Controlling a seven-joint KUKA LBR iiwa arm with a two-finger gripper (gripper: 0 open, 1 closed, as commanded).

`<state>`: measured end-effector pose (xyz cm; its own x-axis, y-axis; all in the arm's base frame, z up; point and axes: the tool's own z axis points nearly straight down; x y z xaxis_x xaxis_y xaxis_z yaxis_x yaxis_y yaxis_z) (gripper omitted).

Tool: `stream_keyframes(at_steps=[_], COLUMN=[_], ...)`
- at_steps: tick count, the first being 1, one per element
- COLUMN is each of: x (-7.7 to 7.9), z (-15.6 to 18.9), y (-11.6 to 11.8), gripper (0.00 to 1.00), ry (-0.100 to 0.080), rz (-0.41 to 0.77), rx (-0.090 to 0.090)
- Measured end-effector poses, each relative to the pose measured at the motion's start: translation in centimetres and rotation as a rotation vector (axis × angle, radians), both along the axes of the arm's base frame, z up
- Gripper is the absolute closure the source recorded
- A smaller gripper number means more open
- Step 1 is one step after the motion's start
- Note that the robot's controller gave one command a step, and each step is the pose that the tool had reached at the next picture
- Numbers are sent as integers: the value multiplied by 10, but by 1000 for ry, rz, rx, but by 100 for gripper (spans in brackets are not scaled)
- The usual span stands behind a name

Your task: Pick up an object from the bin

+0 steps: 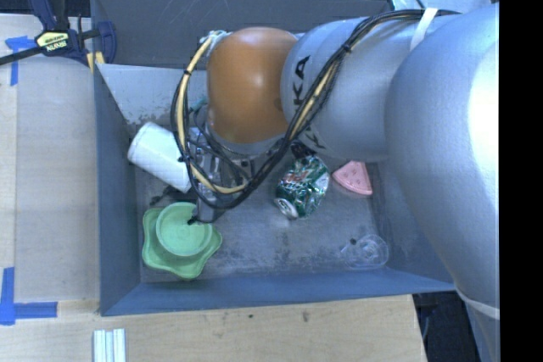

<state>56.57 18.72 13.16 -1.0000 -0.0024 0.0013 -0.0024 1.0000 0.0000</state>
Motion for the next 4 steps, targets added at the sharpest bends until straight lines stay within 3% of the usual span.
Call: stream_keyframes(at_steps=[1, 2, 3, 4], x=[2, 48, 29, 34], z=[5, -30, -30, -58], y=[0, -24, -23, -44], gripper=[0, 0, 0, 0], ry=[-8, -35, -1, -4], rz=[-2, 255, 269, 498], rx=[2, 7, 1, 0])
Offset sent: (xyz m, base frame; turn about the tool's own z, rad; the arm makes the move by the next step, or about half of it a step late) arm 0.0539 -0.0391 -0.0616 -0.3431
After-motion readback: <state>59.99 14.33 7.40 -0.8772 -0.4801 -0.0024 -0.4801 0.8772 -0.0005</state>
